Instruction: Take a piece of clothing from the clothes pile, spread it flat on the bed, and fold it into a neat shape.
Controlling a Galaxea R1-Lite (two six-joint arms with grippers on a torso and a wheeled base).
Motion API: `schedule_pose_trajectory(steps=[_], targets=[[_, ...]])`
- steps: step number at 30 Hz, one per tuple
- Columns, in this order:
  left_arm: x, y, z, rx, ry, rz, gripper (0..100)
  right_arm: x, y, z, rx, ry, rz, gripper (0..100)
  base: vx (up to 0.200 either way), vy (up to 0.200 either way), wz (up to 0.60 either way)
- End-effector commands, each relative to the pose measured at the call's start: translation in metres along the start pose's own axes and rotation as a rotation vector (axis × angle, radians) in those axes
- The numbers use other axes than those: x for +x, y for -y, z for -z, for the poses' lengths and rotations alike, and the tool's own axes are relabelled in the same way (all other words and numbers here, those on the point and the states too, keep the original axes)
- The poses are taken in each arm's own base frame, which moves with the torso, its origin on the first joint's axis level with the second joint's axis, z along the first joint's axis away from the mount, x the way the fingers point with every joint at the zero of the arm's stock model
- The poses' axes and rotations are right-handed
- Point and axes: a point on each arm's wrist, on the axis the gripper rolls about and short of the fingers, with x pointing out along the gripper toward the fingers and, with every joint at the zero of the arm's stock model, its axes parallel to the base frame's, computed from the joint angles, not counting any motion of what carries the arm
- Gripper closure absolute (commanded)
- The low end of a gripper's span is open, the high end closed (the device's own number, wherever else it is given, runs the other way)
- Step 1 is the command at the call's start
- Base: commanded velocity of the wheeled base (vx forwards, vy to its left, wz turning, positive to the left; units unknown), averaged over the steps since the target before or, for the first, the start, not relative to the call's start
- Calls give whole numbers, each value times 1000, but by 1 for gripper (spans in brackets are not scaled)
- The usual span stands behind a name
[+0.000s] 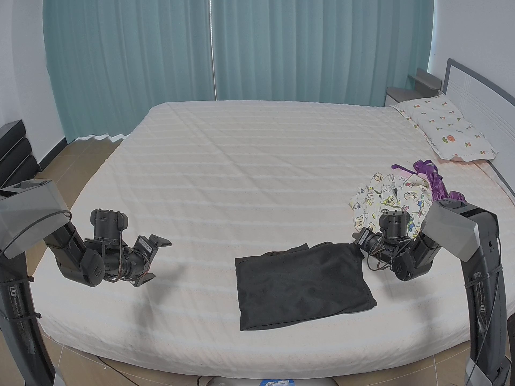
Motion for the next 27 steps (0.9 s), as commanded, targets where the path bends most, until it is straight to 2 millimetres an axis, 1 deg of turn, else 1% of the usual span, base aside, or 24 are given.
schedule_pose_trajectory(steps=[1,3,4,5,8,14,17,20,21,27], targets=[[0,0,0,-2,1,1,0,-9,1,-11,2,8,2,0,0,0,0],[0,0,0,0,1,1,0,-18,3,-12,-3,-17,1,0,0,0,0],[0,0,0,-2,1,1,0,-19,3,-13,-5,-21,-1,0,0,0,0],[0,0,0,0,1,1,0,-27,5,-13,-27,-55,-22,0,0,0,0],[0,0,0,0,0,0,0,-40,10,-3,-96,-147,-81,0,0,0,0],[0,0,0,0,0,0,0,-44,18,13,-221,-213,-108,0,0,0,0],[0,-1,0,-1,1,-2,0,-44,17,21,-240,-239,-138,0,0,0,0],[0,0,1,2,-2,-1,0,-44,16,23,-244,-246,-144,0,0,0,0],[0,0,1,0,-1,-2,0,-44,15,27,-263,-259,-153,0,0,0,0],[0,0,1,2,-2,1,0,-45,13,36,-297,-291,-177,0,0,0,0]])
